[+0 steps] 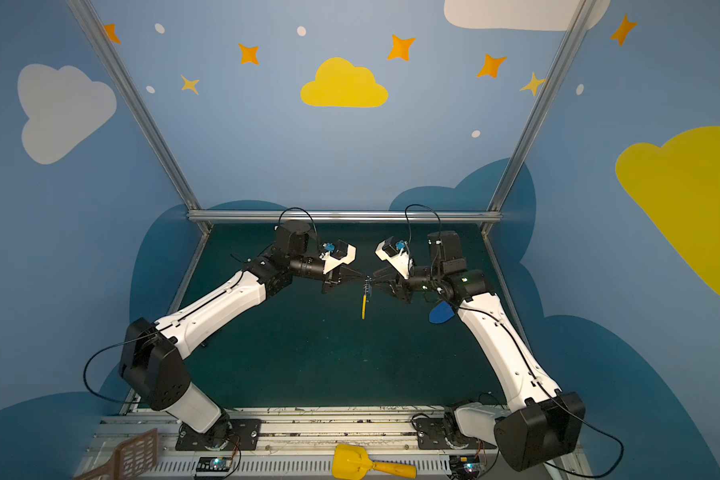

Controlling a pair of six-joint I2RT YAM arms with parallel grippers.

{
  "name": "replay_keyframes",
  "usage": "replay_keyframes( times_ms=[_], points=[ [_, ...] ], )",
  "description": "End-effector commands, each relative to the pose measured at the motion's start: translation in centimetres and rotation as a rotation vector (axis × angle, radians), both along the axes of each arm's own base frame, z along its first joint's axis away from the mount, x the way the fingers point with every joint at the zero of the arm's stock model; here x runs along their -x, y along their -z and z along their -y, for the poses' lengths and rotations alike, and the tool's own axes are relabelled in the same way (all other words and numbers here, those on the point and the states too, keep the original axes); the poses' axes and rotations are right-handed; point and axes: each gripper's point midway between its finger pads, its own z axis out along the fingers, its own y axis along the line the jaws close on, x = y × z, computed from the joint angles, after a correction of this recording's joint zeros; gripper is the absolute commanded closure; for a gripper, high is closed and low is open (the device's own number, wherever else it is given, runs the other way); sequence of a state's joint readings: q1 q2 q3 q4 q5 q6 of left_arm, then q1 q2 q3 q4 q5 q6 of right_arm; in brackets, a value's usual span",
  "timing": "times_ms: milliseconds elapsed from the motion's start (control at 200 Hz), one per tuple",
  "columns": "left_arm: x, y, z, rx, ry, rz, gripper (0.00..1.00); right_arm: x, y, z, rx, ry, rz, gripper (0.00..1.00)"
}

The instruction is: Put the keys on the keyring

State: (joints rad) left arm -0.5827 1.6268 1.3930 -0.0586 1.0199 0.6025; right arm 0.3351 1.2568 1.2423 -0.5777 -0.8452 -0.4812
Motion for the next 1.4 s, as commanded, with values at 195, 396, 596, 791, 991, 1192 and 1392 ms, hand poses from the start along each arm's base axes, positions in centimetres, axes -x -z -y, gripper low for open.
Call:
replay_keyframes(
  times_ms=[195,396,596,791,991,1192,1392],
  points=[
    [0.7,-2.0,-0.3,0.060,0.015,0.039,0.96,0.4,-1.5,-0.9,-0.067,-0.072,-0.017,0.84],
    [0.7,-2.0,-0.3,0.060,0.014,0.037,0.96,0.6,-1.1,-1.0,-0.060,-0.086,-0.030,1.00],
    [0.8,-1.8,-0.3,0.055,0.021,0.031,0.96,0.7,-1.2,-1.0,-0.050,-0.091,-0.025,1.00],
    [0.5,-0.5,-0.4,-0.025,0.015,0.016,0.84,0.8,-0.9,-0.6,0.013,-0.086,-0.053,1.00],
    [0.5,0.9,-0.8,-0.145,0.037,0.019,0.83,1.1,0.1,-0.1,0.119,-0.098,-0.086,1.00],
    [0.4,1.1,-0.5,-0.166,0.064,0.004,0.83,1.4,0.4,-0.6,0.158,-0.114,-0.092,1.00],
    [0.3,1.9,-0.3,-0.198,0.060,-0.004,0.79,1.4,0.2,-0.8,0.163,-0.126,-0.085,1.00]
  ],
)
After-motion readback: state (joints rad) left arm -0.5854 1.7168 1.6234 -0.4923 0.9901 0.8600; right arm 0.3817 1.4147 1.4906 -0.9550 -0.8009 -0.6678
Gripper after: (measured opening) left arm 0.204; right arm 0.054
